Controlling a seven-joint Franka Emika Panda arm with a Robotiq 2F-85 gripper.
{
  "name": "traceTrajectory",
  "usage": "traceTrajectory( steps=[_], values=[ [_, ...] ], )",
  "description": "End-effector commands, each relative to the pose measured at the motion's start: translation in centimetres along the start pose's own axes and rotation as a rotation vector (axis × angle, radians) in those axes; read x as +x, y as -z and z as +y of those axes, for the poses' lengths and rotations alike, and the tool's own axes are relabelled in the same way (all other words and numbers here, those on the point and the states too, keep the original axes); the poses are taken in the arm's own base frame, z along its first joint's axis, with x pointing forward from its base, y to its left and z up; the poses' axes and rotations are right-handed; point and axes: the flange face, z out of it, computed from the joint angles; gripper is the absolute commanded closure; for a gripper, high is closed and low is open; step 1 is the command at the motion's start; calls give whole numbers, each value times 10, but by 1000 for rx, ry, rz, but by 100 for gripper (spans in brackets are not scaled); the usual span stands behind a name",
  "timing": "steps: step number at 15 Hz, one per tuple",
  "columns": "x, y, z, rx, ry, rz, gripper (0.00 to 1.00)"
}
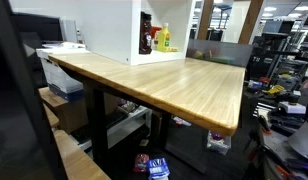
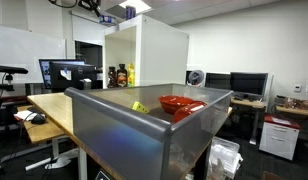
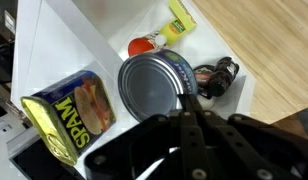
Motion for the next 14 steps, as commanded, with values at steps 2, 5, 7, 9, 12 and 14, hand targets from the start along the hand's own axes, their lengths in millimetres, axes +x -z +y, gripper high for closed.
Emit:
traceTrajectory(
  steps=[2,5,7,9,12,14],
  values=[
    [3,37,9,-35,-26,-18,100],
    [4,52,13,-52,-29,-24,100],
    [5,56,18,-63,-28,-30,100],
    [7,56,22,-69,-28,-27,100],
    [11,55,28,-79,-30,-27,100],
    [12,53,29,-81,-31,-29,100]
  ],
)
